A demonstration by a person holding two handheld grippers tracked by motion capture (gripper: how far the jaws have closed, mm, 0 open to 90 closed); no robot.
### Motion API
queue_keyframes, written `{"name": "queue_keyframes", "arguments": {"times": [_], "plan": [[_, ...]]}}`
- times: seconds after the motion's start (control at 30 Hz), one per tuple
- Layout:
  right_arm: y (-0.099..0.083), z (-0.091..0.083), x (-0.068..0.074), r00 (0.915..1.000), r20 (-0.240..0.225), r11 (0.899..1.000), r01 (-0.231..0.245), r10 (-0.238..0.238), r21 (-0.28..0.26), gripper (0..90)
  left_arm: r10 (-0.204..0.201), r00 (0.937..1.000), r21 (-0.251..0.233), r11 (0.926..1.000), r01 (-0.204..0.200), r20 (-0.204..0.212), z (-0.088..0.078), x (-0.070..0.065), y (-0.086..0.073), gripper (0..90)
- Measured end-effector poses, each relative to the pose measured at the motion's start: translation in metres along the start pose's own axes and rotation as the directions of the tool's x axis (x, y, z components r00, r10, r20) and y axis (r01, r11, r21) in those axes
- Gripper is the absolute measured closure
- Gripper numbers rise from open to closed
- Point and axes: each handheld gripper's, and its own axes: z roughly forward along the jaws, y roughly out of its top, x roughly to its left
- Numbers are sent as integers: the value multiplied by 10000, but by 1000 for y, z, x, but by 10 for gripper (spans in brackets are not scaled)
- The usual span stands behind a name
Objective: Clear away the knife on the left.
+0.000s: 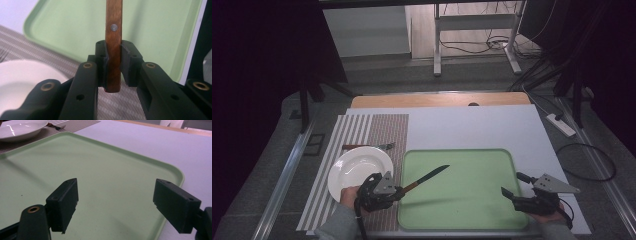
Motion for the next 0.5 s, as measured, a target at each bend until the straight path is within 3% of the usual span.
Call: {"name": "queue_keyframes", "arguments": {"times": [0.23, 0.4, 0.5], "plan": [[0, -1, 0, 10000, -82, 10000, -11, 10, -60, 208, -670, 9977, 268, 9974, 672, -101, 17, -2, 13, 757], [1, -1, 0, 9999, -136, 9999, -18, 17, -105, 209, -1503, 9884, 361, 9879, 1510, -208, 26, 2, 18, 757], [1, -1, 0, 9999, -170, 9999, -14, 12, -121, 209, -1784, 9839, 484, 9827, 1788, -114, 32, 5, 18, 757]]}}
